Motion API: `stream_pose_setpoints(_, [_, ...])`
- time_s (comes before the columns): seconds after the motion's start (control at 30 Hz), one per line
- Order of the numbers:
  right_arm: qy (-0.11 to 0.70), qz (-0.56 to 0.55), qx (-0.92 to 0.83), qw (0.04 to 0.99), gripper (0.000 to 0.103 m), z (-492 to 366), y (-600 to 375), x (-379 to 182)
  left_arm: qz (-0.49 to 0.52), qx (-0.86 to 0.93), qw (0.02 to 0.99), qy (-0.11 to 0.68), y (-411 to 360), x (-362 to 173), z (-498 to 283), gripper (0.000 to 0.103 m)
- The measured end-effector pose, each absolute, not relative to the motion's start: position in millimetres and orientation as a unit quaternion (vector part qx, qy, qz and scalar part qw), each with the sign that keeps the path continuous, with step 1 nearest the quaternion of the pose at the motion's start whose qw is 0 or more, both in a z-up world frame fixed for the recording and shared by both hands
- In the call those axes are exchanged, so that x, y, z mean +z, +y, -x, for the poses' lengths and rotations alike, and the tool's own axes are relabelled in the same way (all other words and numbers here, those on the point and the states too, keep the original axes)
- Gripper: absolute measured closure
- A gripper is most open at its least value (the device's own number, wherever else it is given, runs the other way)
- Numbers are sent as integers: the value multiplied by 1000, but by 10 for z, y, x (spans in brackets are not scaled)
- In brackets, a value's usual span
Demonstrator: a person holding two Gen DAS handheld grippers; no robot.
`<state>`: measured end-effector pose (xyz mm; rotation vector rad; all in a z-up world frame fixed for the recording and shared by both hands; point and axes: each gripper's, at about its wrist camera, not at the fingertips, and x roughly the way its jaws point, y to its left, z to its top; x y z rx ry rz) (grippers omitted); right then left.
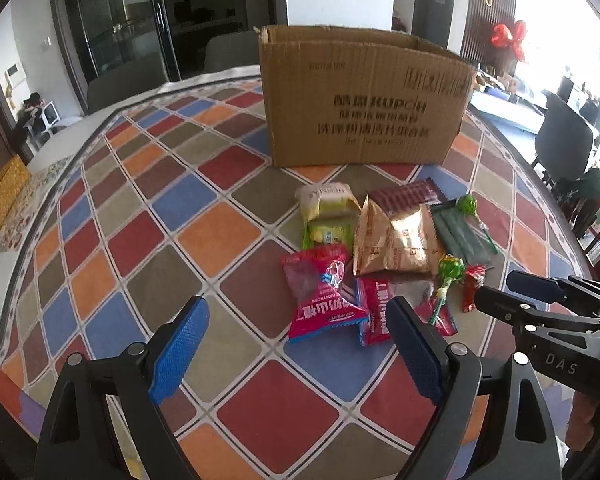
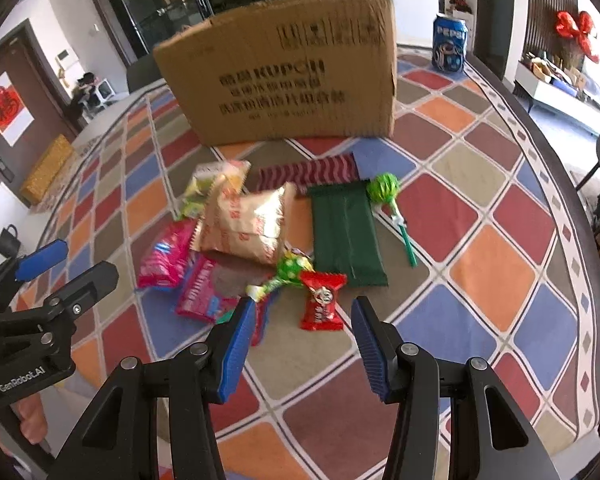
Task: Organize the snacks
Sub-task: 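Move both grippers back to the snacks and open the left gripper around the red milk-candy bag, then close the left gripper on the red bag while the right gripper grasps the red chocolate packet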
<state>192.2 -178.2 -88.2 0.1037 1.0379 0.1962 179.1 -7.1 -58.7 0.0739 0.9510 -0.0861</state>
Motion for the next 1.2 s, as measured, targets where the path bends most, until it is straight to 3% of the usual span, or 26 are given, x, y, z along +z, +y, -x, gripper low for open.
stream_pose_setpoints(0.53, [517,-35,76,852,55,-2081,-1772,-1065,-33,-49,870,489,-85,-949,-2159,26])
stream_pose_setpoints(0.83, [525,-30,81,846,67,-2119,-1740,-1128,-27,-57,862,503,-107,-1080,-2281,38])
stream_pose_setpoints(1.07, [530,-32,82,844,76,-2147,-1745,-1156,-18,-64,853,517,-135,-1161,-2336,59])
stream_pose_setpoints(1.2, [531,-36,86,843,81,-2149,-1755,-1174,-21,-63,855,515,-148,-1160,-2312,64])
